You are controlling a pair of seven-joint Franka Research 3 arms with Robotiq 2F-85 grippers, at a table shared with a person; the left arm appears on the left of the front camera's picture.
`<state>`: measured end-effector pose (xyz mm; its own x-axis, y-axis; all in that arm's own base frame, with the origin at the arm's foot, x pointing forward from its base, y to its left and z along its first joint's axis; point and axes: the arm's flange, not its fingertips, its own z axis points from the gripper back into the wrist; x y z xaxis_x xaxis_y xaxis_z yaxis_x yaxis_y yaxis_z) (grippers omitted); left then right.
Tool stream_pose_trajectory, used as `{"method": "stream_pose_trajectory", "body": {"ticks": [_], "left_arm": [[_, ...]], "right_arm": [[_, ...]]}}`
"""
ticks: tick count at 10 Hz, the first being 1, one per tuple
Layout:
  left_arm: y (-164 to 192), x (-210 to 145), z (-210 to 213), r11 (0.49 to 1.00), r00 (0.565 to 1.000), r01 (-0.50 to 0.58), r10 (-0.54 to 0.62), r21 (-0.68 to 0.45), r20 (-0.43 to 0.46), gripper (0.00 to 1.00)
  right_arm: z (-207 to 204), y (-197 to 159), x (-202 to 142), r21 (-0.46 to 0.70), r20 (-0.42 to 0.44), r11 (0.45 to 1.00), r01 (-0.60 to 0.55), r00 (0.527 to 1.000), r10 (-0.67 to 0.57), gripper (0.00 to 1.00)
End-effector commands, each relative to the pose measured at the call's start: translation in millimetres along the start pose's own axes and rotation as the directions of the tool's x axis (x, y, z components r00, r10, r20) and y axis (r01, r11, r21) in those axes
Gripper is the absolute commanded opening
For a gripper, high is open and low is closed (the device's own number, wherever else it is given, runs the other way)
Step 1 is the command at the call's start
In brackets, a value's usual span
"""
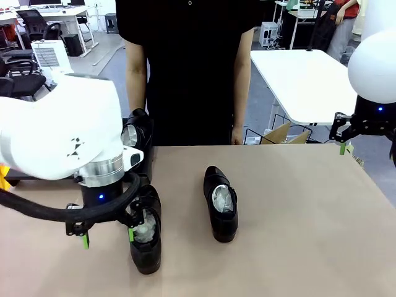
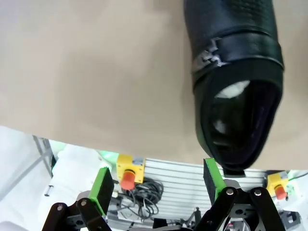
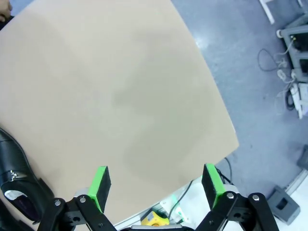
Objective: Organize the shoes by placing them on the stand.
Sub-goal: Place the Shoe from the middle of the table onto the Shoes Stand.
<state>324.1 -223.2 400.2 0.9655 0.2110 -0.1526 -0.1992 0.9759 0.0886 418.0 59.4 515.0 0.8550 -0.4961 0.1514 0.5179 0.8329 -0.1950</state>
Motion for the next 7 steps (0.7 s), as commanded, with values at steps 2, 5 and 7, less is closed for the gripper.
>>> {"method": "stream_pose_trajectory", "body": {"ticks": [2, 5, 7], "left_arm": [[10.5, 0.0, -14.1, 0.994, 0.994, -0.059, 0.067, -0.096, 0.087, 0.97], [3.3, 8.4, -19.2, 0.989, 0.993, -0.058, 0.072, -0.139, 0.097, 0.97], [-5.7, 14.2, -28.3, 0.99, 0.988, -0.058, 0.075, -0.128, 0.133, 0.97]], "right_arm": [[-0.8, -1.0, 0.1, 0.002, 0.009, 1.0, 0.011, 1.0, -0.011, 1.0], [-0.8, -1.0, 0.1, 0.002, 0.009, 1.0, 0.011, 1.0, -0.011, 1.0], [-0.8, -1.0, 0.1, 0.002, 0.009, 1.0, 0.011, 1.0, -0.011, 1.0]]}}
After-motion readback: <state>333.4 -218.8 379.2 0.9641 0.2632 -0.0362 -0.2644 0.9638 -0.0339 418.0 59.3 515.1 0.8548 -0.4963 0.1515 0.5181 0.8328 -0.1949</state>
